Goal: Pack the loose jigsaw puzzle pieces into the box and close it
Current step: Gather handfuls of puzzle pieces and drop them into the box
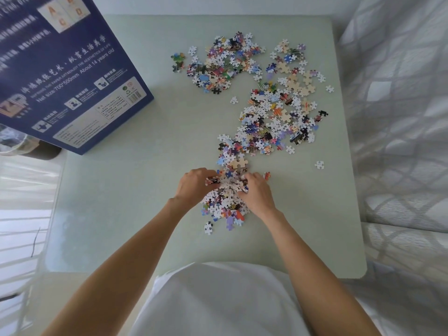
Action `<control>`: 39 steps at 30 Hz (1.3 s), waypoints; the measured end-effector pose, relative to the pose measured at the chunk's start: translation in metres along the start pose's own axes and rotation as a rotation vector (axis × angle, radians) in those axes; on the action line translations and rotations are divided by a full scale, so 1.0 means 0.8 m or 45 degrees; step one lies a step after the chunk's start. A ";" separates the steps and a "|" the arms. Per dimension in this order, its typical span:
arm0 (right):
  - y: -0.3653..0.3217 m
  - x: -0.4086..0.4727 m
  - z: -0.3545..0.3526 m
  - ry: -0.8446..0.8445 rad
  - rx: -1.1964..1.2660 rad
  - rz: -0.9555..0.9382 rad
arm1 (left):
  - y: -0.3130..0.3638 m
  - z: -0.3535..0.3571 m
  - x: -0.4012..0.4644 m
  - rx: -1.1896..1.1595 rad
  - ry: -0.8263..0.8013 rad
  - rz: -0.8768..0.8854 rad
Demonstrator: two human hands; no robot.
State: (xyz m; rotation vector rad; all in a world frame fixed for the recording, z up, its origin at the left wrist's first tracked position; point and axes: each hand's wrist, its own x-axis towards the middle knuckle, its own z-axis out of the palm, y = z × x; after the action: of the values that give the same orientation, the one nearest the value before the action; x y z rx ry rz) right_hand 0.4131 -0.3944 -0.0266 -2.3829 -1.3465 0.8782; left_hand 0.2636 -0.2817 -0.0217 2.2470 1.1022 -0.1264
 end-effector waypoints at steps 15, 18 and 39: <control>-0.019 -0.031 -0.042 0.147 0.166 0.123 | -0.003 -0.029 -0.032 -0.294 0.200 -0.033; -0.037 -0.034 -0.066 0.068 0.138 0.076 | 0.003 -0.065 -0.051 -0.376 0.301 0.054; -0.453 0.086 -0.292 0.278 0.540 -0.990 | -0.071 -0.515 -0.086 0.046 1.430 0.152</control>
State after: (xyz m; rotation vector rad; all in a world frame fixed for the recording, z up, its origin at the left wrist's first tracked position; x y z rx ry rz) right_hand 0.3375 -0.1281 0.3114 -1.4038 -1.6051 0.5690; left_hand 0.1035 -0.0667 0.3039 2.3861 1.4493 1.3054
